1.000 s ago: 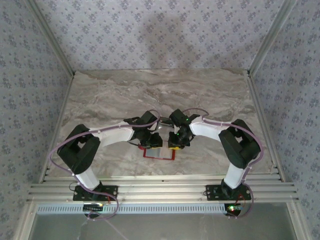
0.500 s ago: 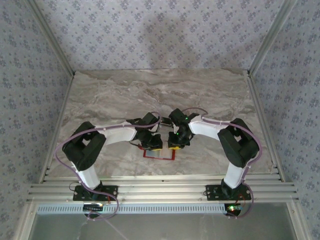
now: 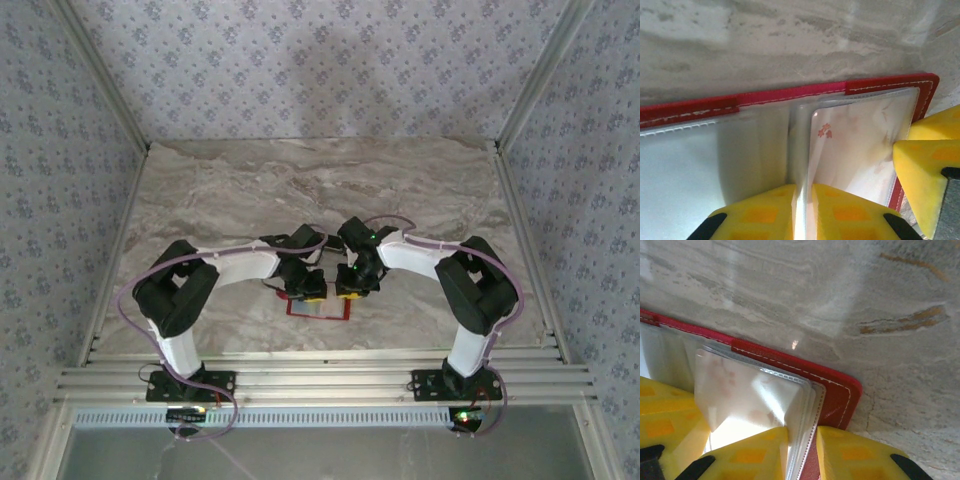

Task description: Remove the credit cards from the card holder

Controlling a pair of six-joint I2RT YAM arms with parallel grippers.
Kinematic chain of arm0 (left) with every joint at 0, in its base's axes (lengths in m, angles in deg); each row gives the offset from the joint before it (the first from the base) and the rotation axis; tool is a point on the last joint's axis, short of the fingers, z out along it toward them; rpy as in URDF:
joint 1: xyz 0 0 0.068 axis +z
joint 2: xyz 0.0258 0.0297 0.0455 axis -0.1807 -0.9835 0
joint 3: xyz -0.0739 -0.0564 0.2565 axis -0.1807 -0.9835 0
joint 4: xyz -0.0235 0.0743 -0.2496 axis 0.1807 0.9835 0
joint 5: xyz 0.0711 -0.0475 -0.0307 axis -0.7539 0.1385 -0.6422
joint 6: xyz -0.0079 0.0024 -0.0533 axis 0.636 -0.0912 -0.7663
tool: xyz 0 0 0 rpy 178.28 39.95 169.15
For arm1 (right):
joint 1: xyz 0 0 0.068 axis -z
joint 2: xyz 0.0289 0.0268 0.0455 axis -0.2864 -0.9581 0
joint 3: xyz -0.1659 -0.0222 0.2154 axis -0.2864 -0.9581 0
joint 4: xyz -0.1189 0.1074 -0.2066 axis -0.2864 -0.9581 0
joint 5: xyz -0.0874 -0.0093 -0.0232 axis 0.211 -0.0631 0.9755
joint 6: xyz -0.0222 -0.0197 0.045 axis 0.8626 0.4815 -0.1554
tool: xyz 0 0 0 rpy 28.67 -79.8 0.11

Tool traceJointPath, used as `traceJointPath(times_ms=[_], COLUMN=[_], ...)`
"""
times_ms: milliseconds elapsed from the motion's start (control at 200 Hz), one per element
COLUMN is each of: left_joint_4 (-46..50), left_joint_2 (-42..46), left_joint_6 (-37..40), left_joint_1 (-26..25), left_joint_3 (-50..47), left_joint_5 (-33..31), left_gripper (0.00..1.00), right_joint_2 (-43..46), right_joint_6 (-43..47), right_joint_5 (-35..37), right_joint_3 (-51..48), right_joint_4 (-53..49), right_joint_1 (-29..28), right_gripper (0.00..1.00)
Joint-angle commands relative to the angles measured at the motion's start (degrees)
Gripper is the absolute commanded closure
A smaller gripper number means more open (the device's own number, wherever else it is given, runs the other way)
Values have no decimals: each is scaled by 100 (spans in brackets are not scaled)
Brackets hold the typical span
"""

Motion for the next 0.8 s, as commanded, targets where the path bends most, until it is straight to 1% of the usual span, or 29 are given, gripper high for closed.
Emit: traceJointPath(times_ms=[0,145,225,340,390,485,555,680,795], left_joint_4=[192,428,771,1119,1191,1266,1297,1324,1293], left_joint_2=[-187,-224,-251,-306,-302,-275,-237,-121,2], left_joint_6=[173,211,271,318,318,315,309,277,262], left_joint_1=[-125,-149,-195,-239,-262,-276,-283,-276,-276], left_joint_3=[130,233,370,492,516,520,521,515,522], left_joint_5=[-51,-234,-618,-1006,-1112,-1225,-1293,-1393,-1409], left_gripper=[79,75,76,78,79,81,82,84,85], right_joint_2=[-261,-261,-257,-235,-239,-237,-235,-229,-239], right_joint_6=[125,125,127,126,133,136,138,146,161], right_joint_5=[209,216,227,228,243,255,271,272,255], right_joint_3=[52,62,52,44,35,35,26,26,43], right_joint_4=[197,180,179,154,144,130,123,121,115], right_joint_1=[28,31,33,36,37,44,44,48,71], right_gripper=[76,75,75,75,73,69,68,69,72])
